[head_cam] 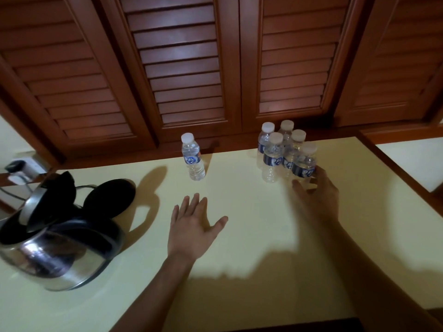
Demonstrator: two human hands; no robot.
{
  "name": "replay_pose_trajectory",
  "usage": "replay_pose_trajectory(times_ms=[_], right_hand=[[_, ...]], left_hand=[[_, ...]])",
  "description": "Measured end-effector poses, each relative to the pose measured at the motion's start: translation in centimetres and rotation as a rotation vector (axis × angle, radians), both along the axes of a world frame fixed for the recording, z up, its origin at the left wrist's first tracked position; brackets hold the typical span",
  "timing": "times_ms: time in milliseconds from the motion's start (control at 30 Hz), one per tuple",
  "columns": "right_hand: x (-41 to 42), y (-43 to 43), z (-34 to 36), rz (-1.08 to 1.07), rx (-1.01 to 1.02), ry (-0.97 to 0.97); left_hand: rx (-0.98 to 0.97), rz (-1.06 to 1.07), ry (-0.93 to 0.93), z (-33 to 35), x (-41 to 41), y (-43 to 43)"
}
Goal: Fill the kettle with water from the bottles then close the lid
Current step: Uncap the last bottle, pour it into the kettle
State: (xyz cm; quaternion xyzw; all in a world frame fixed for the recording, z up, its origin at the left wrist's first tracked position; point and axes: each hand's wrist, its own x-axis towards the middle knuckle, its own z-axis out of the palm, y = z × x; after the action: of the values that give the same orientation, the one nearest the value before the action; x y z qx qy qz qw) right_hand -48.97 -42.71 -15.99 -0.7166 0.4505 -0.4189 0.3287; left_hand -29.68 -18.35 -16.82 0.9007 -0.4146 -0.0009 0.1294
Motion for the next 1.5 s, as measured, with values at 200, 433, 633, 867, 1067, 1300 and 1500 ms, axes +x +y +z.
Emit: replay_pose_trajectory(times_ms=[200, 433, 633, 867, 1067, 1300, 1500], right_hand=[[0.0, 0.1, -0.1, -0.001, -0.029, 0.017], [-1.5, 3.8, 0.5, -0.098, -0.205, 0.105], [0.5, 8.8, 0.3, 0.178, -0.322, 0.136], [10.3, 9.3, 2.5, 0.406, -0.200, 0.074], [20.1, 7.9, 5.8, 0.516, -0.050, 0.099], [23.9, 7.2, 6.3, 0.512, -0.073, 0.141], [21.5, 7.9, 6.6, 0.508, -0.114, 0.168]], left_hand=[[-0.040, 0.006, 0.000, -0.2, 0.4, -0.2], [-0.037, 0.055, 0.077, 0.5, 2.4, -0.4], [0.115, -0.044, 0.071, 0.4, 5.4, 0.8], [0.122, 0.098, 0.109, 0.7, 6.4, 1.7], [0.125, 0.107, 0.114, 0.9, 6.5, 1.6], [0.127, 0.099, 0.097, 0.6, 6.5, 1.5], [0.138, 0.077, 0.120, 0.9, 6.7, 1.4]])
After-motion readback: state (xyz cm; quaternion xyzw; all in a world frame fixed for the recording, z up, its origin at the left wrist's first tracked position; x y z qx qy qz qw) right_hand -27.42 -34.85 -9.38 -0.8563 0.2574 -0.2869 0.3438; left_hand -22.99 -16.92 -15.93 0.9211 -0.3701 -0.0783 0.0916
